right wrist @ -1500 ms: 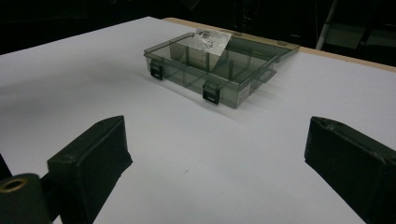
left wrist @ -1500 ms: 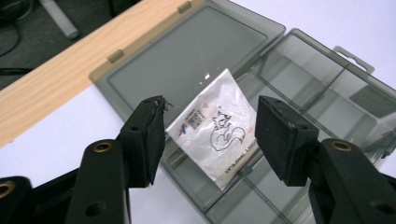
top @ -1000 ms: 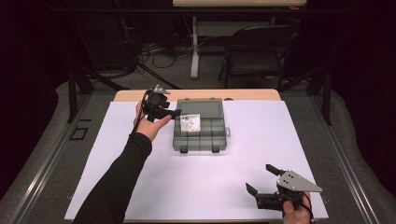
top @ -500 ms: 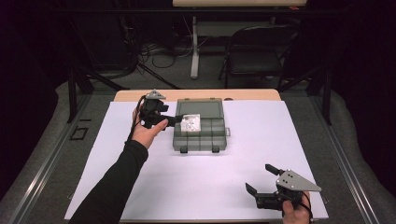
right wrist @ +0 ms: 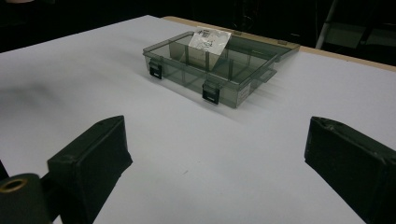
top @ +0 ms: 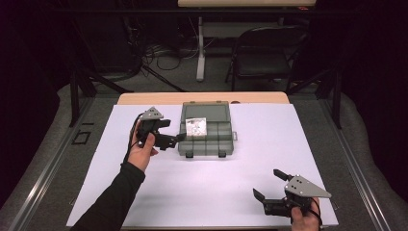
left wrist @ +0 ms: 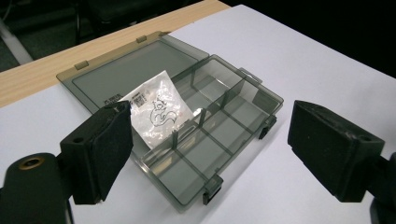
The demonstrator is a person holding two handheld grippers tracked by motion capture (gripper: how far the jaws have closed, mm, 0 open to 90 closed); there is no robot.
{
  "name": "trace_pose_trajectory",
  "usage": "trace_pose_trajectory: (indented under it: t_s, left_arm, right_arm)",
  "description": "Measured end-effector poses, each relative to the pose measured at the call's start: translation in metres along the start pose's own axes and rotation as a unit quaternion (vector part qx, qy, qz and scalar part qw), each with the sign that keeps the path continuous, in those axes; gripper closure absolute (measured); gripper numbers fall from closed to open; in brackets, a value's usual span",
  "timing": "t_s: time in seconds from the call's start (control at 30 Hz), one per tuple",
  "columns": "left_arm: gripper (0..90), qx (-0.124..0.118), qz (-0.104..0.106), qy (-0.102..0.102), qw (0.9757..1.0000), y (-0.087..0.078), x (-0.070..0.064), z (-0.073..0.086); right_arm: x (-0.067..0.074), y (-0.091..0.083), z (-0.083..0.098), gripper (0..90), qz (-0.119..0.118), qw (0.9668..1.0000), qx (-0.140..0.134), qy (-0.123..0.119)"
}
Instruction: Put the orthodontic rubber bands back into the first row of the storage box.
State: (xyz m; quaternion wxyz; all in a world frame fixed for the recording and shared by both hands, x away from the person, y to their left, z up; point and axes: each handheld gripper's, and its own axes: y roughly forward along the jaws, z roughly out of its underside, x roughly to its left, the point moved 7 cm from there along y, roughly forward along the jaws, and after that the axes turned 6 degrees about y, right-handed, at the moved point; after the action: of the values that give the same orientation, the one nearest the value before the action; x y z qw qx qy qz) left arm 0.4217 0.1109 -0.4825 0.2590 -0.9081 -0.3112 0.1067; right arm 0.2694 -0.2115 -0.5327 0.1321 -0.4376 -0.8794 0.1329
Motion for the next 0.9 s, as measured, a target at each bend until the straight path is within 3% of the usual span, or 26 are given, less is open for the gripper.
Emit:
trace_pose_trajectory:
  t_s: [0.23, 0.7, 0.9]
  left_arm:
    - [0.7, -0.016, 0.005, 0.012, 0.9998, -0.013, -0.016, 0.018]
    - [0.8, -0.057, 0.022, 0.012, 0.998, -0.045, -0.04, 0.052]
    - [0.8, -0.06, 0.008, 0.011, 0.9981, -0.06, -0.041, 0.07]
  right_arm:
    - [0.0, 0.0, 0.0, 5.6, 0.002, 1.0, 0.0, -0.002]
    - [0.0, 0.0, 0.0, 5.6, 0.004, 1.0, -0.001, 0.0]
    - [0.0, 0.0, 0.0, 5.6, 0.005, 1.0, -0.001, 0.001]
